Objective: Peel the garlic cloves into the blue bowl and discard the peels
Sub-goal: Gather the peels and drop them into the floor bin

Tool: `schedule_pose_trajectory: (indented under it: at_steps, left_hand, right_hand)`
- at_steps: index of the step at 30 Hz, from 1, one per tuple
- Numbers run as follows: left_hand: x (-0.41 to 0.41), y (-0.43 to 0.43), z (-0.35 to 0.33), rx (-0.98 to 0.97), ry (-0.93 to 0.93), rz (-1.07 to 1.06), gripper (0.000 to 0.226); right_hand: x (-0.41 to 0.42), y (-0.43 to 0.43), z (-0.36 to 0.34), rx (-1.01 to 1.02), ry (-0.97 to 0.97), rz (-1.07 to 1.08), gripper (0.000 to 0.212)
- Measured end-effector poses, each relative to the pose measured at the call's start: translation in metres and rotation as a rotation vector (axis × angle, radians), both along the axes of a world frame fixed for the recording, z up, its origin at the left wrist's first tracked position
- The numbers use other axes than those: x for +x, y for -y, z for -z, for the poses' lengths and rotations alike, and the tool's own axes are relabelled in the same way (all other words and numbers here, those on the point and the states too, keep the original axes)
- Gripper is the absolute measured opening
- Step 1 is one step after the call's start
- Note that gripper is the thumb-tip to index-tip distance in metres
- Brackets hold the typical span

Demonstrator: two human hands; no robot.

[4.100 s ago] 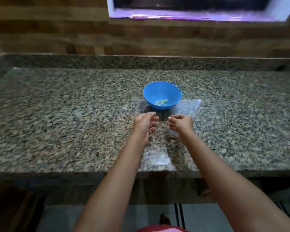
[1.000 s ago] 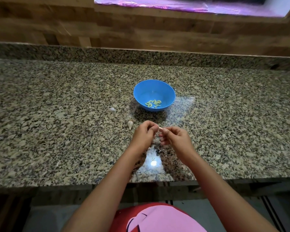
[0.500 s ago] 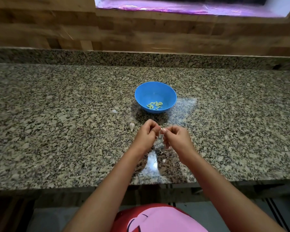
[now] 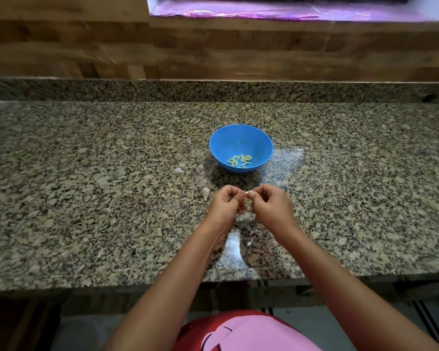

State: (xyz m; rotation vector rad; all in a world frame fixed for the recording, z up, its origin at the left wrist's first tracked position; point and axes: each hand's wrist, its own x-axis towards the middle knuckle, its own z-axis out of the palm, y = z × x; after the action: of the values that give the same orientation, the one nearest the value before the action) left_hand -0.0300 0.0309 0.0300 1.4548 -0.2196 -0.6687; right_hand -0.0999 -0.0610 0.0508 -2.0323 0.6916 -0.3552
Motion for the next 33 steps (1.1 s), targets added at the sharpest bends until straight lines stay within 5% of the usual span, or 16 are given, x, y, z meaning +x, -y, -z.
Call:
schedule_pose_trajectory:
  at_steps: [7,12,15,23,33]
  left_hand:
    - [0.001,0.000,0.000,0.058,-0.063,0.004,0.017]
    - [-0.001,-0.003,0.000,0.063,-0.077,0.045,0.012]
    - [0.000,-0.005,0.001,0.117,0.078,0.045,0.008]
    - [-0.001,-0.013,-0.015,0.410,0.843,0.153,0.016]
    - [-0.003,-0.013,-0.014,0.427,0.856,0.046,0.018]
  right_hand:
    - [-0.002,-0.002,0.002,-0.177,-0.012,-0.068,0.013]
    - [-0.006,0.008,0.004,0.013,-0.038,-0.139,0.013]
    - [-0.010,0.008,0.003,0.057,0.009,-0.143,0.015]
    - [-0.011,0.013,0.001,0.275,0.037,-0.117,0.015]
    - [-0.005,0.003,-0.004,0.661,0.082,0.017,0.017]
